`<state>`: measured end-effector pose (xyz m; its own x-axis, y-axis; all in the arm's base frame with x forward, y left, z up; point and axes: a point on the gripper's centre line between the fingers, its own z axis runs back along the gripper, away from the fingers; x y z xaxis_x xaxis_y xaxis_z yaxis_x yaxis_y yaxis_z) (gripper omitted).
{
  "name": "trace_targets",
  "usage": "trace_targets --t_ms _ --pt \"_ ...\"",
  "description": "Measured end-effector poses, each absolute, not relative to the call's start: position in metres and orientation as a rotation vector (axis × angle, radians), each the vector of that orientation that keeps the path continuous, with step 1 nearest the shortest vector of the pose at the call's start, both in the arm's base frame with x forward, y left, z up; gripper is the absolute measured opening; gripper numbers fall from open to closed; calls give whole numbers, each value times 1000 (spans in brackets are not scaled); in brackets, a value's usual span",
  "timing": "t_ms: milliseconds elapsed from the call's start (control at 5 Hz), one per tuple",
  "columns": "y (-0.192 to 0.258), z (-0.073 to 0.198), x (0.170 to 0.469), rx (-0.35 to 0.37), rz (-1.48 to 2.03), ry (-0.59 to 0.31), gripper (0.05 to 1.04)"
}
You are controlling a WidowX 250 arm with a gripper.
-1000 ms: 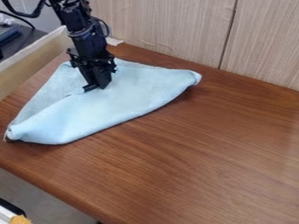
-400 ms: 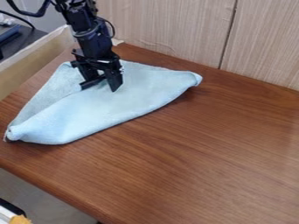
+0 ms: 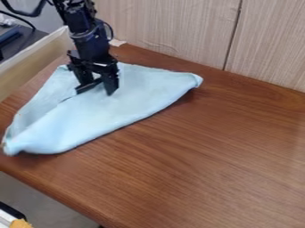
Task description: Fold the cloth from bottom right to top left
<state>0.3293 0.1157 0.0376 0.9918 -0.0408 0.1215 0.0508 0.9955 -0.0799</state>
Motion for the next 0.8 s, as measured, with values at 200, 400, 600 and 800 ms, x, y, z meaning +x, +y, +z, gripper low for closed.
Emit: trace_targets --t_ms 200,400,600,800 --pt "114 66 324 -46 -41 -188 999" --pt "111 85 317 -30 -39 -227 999" --pt "105 107 304 -9 -36 -280 999" --pt "99 100 292 -25 -34 -270 999"
